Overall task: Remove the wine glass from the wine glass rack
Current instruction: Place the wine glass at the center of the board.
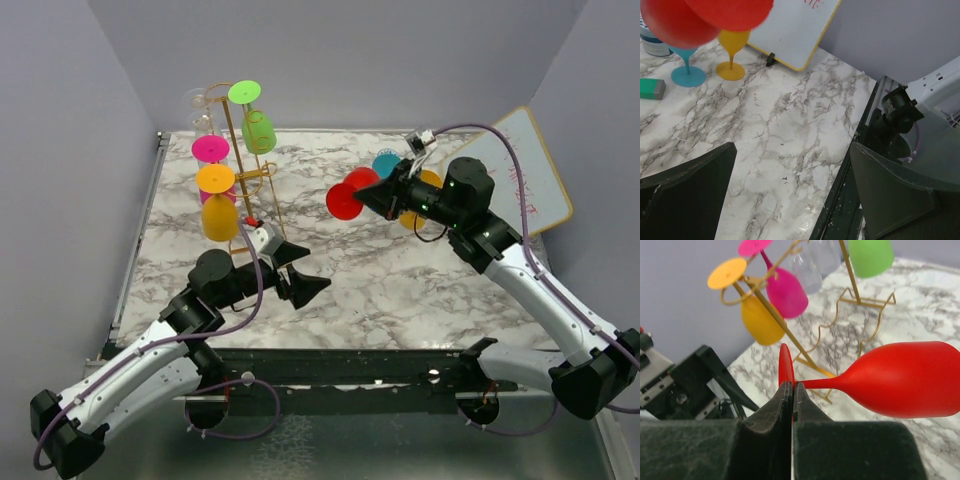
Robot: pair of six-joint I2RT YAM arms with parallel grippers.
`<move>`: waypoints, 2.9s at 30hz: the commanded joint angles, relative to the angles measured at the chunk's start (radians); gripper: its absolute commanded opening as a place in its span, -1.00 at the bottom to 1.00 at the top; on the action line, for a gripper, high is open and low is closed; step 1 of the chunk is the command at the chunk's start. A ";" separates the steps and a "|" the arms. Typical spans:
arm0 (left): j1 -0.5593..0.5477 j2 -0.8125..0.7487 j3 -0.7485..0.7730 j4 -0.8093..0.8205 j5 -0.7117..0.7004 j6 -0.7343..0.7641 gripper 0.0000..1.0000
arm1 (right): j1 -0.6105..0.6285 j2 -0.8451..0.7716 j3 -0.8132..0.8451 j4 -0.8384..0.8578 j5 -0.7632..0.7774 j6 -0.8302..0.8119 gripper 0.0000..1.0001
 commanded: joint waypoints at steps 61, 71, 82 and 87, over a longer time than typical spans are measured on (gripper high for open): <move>0.002 0.158 -0.033 0.271 0.071 -0.229 -1.00 | -0.006 -0.037 -0.332 0.150 -0.300 0.108 -0.42; 0.002 0.194 -0.026 0.271 0.134 -0.223 -1.00 | -0.006 -0.086 -0.302 0.076 -0.152 0.114 0.52; 0.002 0.183 -0.044 0.271 0.128 -0.234 -1.00 | -0.006 -0.103 -0.179 -0.169 0.254 0.095 1.00; 0.002 0.176 -0.040 0.271 0.131 -0.224 -1.00 | -0.006 -0.096 -0.164 -0.220 0.368 0.160 1.00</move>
